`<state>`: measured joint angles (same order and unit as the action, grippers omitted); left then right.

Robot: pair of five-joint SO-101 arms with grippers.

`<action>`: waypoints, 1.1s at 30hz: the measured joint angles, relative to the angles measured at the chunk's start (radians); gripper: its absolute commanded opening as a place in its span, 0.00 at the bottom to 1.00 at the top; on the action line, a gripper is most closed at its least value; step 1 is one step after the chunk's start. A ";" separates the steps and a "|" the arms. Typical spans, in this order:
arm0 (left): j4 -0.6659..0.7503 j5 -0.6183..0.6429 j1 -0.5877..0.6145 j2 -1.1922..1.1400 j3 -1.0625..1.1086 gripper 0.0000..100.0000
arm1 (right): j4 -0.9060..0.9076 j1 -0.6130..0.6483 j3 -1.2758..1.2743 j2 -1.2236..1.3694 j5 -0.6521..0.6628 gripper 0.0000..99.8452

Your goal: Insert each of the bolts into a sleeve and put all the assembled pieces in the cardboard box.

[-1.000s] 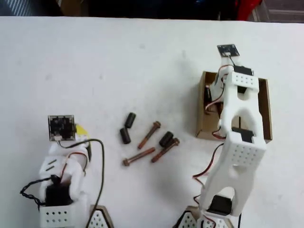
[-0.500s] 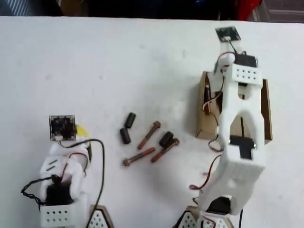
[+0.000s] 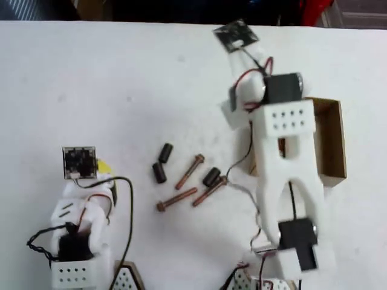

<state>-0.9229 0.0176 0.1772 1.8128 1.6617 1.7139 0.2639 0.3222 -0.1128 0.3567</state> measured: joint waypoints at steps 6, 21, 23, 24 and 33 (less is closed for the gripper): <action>0.000 0.000 0.000 0.000 0.000 0.02 | 0.003 0.152 -0.110 -0.222 -0.069 0.18; 0.000 0.000 0.101 0.000 0.000 0.02 | -0.149 0.442 -0.655 -0.542 -0.261 0.18; 0.000 0.000 0.127 0.000 0.000 0.02 | -0.219 0.466 -0.729 -0.539 -0.276 0.18; 0.000 0.000 0.132 0.000 0.000 0.02 | -0.253 0.474 -0.760 -0.529 -0.281 0.18; -0.155 0.000 0.138 0.000 -0.052 0.02 | -0.436 0.477 -0.807 -0.284 -0.285 0.18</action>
<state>-1.0779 0.0176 0.3153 1.8128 1.6095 1.2781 0.7411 -0.4849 -0.3966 0.0713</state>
